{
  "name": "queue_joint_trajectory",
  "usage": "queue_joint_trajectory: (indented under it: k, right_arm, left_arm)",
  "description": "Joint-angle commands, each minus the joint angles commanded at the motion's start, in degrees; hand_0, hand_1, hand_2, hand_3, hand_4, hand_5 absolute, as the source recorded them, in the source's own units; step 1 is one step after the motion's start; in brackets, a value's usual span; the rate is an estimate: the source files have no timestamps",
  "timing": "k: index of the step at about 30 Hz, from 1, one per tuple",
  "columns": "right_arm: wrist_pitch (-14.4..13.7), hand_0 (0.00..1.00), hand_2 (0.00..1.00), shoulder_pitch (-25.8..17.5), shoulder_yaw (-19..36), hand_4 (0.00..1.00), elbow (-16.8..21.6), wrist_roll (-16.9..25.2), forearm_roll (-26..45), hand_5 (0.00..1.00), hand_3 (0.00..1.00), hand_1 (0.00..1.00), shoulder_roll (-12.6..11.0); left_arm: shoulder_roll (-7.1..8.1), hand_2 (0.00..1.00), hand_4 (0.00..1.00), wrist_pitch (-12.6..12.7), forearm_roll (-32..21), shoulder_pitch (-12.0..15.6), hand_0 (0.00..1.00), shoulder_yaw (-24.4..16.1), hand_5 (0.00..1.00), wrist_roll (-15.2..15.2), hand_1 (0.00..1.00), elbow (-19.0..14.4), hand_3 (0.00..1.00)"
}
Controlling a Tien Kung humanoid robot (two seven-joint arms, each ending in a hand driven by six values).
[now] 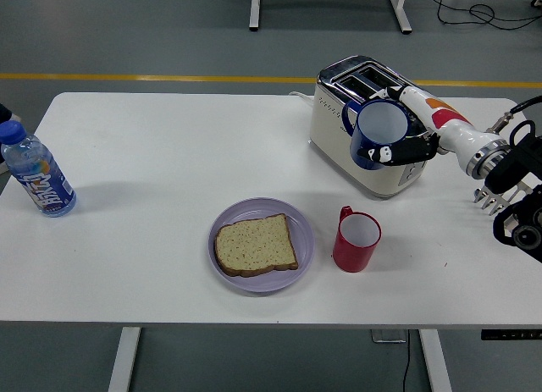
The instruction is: Pick up the cup,pour liquid into bread,place the cup on the desk
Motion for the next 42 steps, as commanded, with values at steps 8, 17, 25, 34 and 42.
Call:
queue_joint_trajectory:
  k: [8,17,25,34,42]
  right_arm:
    - [3.74,0.408,0.487,-2.75,4.37,0.627,-0.54,-0.44,-0.38,0.021,0.508,0.345,-3.64]
    - [7.93,0.408,0.488,-7.77,9.24,0.626,0.01,-1.32,2.34,0.026,0.508,0.347,-6.64]
    - [9.69,0.406,0.49,-13.18,15.0,0.623,-1.03,-1.57,4.57,0.026,0.508,0.346,-6.64]
    - [12.71,0.406,0.492,-16.83,19.48,0.619,-5.72,-2.75,4.59,0.029,0.508,0.346,-5.77]
    - [13.19,0.404,0.492,-18.99,20.63,0.608,-9.4,-2.04,4.45,0.036,0.509,0.346,-4.06]
  left_arm:
    - [0.04,0.732,0.276,-0.03,0.27,-0.12,0.705,-0.15,0.998,0.08,0.721,0.03,0.581]
    - [0.06,0.733,0.275,-0.06,0.46,-0.11,0.705,-0.21,0.998,0.08,0.722,0.01,0.582]
    - [-0.02,0.732,0.275,-0.06,0.75,-0.03,0.704,-0.35,0.998,0.17,0.72,0.03,0.582]
    - [-0.11,0.733,0.273,-0.01,1.26,0.0,0.704,-0.64,0.998,0.4,0.721,0.04,0.581]
    - [-0.34,0.732,0.272,0.15,2.07,0.28,0.704,-1.16,0.998,0.77,0.72,0.04,0.581]
